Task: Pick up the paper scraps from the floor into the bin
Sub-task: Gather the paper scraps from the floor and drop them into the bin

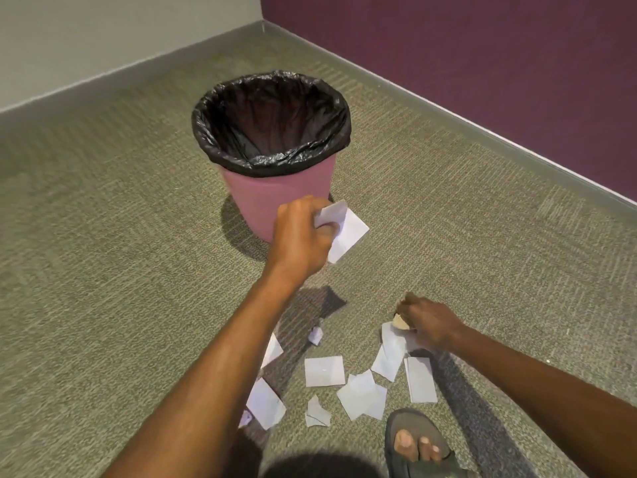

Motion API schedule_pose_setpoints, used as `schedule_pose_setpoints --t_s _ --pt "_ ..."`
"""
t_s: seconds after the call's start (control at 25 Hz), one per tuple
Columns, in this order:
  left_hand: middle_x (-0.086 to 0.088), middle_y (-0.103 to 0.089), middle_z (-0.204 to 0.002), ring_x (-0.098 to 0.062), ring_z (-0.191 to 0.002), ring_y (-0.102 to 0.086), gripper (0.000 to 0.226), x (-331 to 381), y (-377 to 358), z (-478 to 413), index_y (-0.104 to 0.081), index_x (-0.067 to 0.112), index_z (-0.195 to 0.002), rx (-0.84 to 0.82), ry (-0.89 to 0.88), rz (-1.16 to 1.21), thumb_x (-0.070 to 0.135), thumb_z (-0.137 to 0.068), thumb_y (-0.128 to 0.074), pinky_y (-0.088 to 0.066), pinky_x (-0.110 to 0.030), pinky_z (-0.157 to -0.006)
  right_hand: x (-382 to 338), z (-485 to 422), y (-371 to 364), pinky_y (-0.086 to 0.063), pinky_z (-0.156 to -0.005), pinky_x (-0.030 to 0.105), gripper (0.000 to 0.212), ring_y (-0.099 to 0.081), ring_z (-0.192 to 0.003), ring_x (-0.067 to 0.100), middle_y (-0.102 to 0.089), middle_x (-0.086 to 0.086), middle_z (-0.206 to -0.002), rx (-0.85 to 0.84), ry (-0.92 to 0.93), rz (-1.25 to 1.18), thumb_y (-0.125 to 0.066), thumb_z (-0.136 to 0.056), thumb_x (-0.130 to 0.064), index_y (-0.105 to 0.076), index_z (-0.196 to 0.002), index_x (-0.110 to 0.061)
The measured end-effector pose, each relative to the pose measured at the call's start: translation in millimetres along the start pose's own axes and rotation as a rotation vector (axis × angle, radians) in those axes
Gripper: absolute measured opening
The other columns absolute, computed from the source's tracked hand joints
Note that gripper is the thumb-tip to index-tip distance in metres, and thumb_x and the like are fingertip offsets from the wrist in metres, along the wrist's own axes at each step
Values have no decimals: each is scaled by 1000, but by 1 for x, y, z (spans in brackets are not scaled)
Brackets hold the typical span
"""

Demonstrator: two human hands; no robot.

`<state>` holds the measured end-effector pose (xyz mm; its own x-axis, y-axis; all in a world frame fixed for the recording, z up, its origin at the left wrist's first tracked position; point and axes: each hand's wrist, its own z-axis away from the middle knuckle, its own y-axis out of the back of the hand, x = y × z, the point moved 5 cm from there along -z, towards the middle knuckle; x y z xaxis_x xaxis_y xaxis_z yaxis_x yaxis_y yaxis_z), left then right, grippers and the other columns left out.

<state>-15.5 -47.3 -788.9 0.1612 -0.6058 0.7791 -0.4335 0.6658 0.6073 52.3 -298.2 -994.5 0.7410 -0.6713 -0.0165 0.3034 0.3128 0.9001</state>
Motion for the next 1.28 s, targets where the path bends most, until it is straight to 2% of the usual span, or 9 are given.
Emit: schedule_pose_setpoints --t_s 0.12,0.32,0.48,0.6,0.84,0.92,1.0,1.08,1.28 --pt "-4 -73 -84 -19 -78 -69 11 18 58 -19 -74 9 -90 154 4 102 9 -79 -73 -58 -37 -68 -2 -2 21 -49 -68 36 32 -54 -81 17 -47 -5 -94 -8 -46 -125 -54 -94 -48 -60 -97 -17" --pt "2 -70 -88 -7 -73 -66 22 27 139 -63 -68 16 -94 332 89 393 7 -75 -78 -60 -31 -66 -29 0 173 -53 -54 34 20 -62 -66 15 -67 2 -89 253 -9 -777 -68 -87 -14 -63 -106 -13" --pt "-4 -66 -91 -14 -75 -66 28 9 155 -110 -59 6 -100 289 252 477 -2 -77 -75 -59 -30 -54 -62 3 320 -47 -46 15 24 -64 -58 0 -69 -3 -88 480 170 -1038 -69 -87 -12 -63 -111 -14" --pt "-11 -68 -100 -28 -86 -68 43 -9 152 -135 -60 -5 -113 214 361 457 -4 -74 -77 -61 -44 -70 -78 -27 376 -47 -45 18 25 -65 -58 3 -71 1 -87 502 186 -1048 -73 -85 -10 -66 -109 -11" --pt "-13 -70 -98 -23 -70 -69 36 -26 122 -159 -62 0 -108 140 447 548 6 -77 -78 -60 -36 -49 -92 -97 395 -49 -44 23 22 -65 -64 15 -68 2 -84 411 22 -1040 -80 -80 -21 -65 -94 -11" --pt "-9 -70 -99 -23 -81 -69 29 -36 117 -168 -61 9 -102 124 460 562 21 -80 -76 -61 -35 -64 -93 -108 393 -58 -54 29 32 -64 -64 16 -66 3 -87 350 -28 -1025 -78 -81 -34 -62 -91 -8" --pt "-2 -63 -89 -19 -83 -62 19 -38 114 -168 -58 19 -94 118 455 523 30 -85 -69 -55 -33 -77 -89 -113 393 -62 -70 42 50 -67 -78 23 -65 9 -105 347 -44 -1058 -69 -87 -41 -57 -113 0" --pt "2 -54 -80 -14 -74 -52 14 -37 121 -165 -56 21 -93 192 425 460 31 -89 -64 -48 -30 -70 -85 -115 391 -60 -79 49 55 -65 -88 28 -59 13 -113 368 -69 -1095 -58 -96 -40 -48 -128 3" --pt "1 -55 -58 -9 -45 -49 18 -15 128 -120 -61 13 -78 388 220 560 22 -93 -57 -40 -22 -45 -73 -88 379 -59 -66 36 17 -60 -77 23 -55 11 -89 524 -32 -1122 -50 -99 -15 -60 -106 -3"
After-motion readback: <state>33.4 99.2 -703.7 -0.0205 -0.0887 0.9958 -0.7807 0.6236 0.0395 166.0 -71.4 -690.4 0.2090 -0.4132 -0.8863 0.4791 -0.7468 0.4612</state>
